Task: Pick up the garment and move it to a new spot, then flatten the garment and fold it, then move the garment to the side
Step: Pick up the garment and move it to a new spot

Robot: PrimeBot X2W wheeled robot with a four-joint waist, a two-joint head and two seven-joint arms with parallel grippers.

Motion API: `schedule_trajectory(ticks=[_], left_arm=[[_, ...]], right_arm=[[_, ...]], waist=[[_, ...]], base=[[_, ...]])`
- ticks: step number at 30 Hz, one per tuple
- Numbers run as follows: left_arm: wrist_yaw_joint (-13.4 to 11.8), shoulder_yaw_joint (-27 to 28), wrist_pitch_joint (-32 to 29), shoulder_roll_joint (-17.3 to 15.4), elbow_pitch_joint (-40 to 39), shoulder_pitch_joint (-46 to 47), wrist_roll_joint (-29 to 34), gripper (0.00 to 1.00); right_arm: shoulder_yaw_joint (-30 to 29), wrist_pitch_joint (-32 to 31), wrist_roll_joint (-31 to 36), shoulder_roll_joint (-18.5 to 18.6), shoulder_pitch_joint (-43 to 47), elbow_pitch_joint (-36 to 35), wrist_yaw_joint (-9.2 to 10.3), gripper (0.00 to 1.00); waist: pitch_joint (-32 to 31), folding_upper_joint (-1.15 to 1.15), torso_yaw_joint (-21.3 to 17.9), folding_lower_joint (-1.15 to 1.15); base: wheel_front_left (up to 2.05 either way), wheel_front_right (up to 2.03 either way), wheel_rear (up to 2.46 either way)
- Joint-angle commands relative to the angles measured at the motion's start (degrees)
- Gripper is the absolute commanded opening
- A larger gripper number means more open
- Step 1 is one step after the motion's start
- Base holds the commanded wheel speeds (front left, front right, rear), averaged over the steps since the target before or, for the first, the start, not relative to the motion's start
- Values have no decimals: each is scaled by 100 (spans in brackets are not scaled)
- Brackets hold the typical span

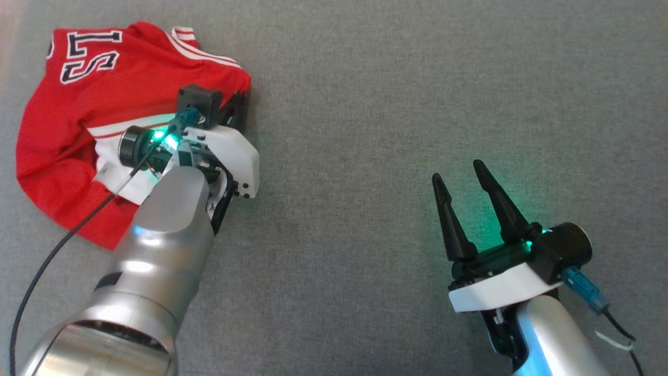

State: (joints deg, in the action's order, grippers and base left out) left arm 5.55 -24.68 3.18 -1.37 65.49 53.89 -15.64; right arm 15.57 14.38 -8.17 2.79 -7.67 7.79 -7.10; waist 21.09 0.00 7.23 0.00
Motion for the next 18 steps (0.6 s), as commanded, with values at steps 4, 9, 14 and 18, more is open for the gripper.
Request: schedule_trajectory(ticks=[4,9,14,18], left_arm=[[60,-44,449,-160,-43,71,-57,0],[147,-202,831,-154,-248,-10,-192,0],[181,-314,954,-153,-688,-43,-480,0],[190,-527,978,-152,-1399,-37,-895,0]], right_arm=[[143,62,-149,9,-12,-67,-39,100],[158,62,-355,9,42,-8,-39,100],[133,62,-524,9,109,18,-39,100],[87,62,-647,9,182,37,-39,100]], waist=[[-395,0,-57,0],[-856,0,-287,0],[-1164,0,-526,0],[-1401,0,-735,0]], base=[[0,0,0],[0,0,0],[0,0,0],[0,0,0]])
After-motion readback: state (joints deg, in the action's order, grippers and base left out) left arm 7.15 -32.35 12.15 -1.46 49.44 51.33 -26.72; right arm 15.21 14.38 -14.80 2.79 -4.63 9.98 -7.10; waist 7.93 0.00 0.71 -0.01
